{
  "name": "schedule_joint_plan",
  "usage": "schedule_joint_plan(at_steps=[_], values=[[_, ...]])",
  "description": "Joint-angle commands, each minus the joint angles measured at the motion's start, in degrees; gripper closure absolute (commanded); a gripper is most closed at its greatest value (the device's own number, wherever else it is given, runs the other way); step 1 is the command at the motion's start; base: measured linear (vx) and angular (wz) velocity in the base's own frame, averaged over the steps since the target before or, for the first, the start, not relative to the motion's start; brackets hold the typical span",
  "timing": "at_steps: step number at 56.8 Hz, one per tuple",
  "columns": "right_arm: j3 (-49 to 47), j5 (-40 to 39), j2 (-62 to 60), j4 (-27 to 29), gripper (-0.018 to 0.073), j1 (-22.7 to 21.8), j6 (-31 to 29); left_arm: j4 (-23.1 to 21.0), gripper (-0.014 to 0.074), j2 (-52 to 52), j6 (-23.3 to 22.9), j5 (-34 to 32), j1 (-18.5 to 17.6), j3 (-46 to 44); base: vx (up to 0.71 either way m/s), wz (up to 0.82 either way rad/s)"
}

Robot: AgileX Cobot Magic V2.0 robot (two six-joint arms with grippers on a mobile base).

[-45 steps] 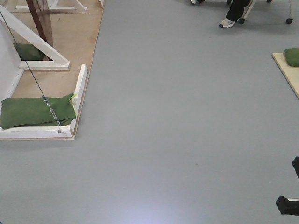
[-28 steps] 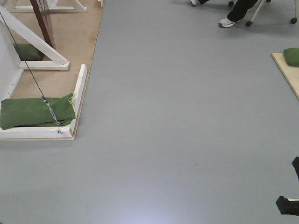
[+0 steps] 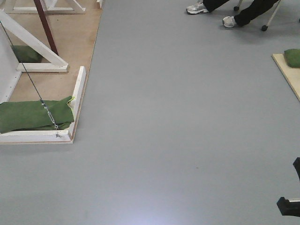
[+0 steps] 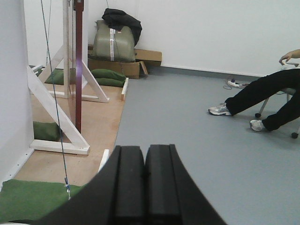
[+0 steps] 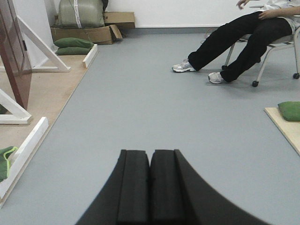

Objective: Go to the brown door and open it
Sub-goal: 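Drive the base forward alongside the wooden platform toward the brown door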

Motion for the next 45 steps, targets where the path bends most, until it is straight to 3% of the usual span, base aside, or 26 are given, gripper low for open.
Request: schedule_joint_plan(at_steps=[1, 45], values=[[0.3, -4.7, -0.4, -0.5, 0.0559, -0.1, -0.5, 0.1, 0.0603, -0.7, -0.2, -4.5, -0.3, -1.0, 0.10, -0.01], [0.3, -4.7, -0.4, -0.5, 0.0559, -0.1, -0.5, 0.1, 0.0603, -0.7, -0.2, -4.5, -0.3, -1.0, 0.18, 0.02]])
